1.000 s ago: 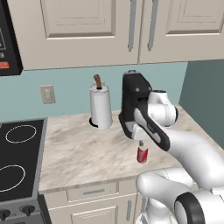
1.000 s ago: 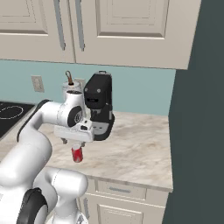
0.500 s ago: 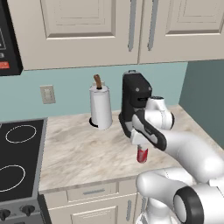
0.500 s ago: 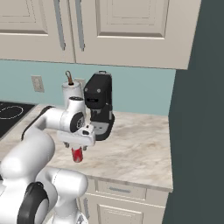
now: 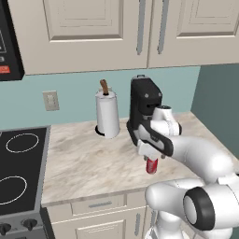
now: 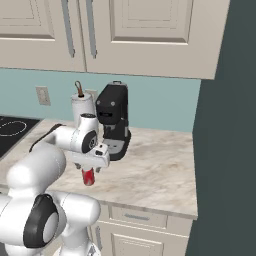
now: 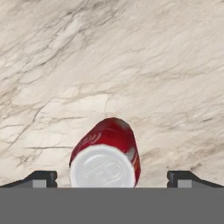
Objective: Four empty soda cans are scattered around the kitchen. Gather all the cans and cluster them next to the stove for recycling.
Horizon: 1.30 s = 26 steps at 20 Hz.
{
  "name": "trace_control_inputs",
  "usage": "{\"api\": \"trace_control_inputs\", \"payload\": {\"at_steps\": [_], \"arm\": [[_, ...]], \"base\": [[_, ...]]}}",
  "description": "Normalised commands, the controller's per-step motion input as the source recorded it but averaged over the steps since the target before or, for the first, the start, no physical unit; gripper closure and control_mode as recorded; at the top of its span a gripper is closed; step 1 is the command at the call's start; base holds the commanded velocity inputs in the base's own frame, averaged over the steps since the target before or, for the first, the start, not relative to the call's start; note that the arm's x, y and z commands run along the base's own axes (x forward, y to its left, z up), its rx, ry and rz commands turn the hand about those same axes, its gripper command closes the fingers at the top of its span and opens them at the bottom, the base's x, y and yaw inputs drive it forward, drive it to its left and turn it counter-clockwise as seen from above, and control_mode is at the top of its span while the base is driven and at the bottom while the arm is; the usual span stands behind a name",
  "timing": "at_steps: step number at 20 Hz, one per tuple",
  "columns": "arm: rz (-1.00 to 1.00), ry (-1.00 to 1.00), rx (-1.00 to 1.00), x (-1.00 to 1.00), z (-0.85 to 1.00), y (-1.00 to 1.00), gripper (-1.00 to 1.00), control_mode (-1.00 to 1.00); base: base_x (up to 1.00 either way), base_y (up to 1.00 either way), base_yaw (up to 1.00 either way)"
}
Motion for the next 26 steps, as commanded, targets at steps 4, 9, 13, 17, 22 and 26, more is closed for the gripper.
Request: {"api": "trace_control_inputs", "payload": {"at_steps": [4, 9, 13, 17, 22, 26], "arm": [[0.00, 0.00, 0.00, 0.15, -0.01, 0.02, -1.00, -1.00], [0.00, 0.03, 0.00, 0.03, -0.08, 0.00, -1.00, -1.00], [0.00, 0.07, 0.00, 0.00, -0.20, 0.00, -1.00, -1.00], [0.00, 0.07, 0.00, 0.00, -0.25, 0.02, -1.00, -1.00], [0.00, 0.05, 0.00, 0.00, -0.18, 0.01, -1.00, -1.00], [0.00, 0.03, 0.00, 0.00, -0.08, 0.00, -1.00, -1.00]], "base": [[0.00, 0.00, 0.00], [0.00, 0.00, 0.00], [0.00, 0.00, 0.00], [0.00, 0.00, 0.00], [0.00, 0.00, 0.00], [0.00, 0.00, 0.00]]}}
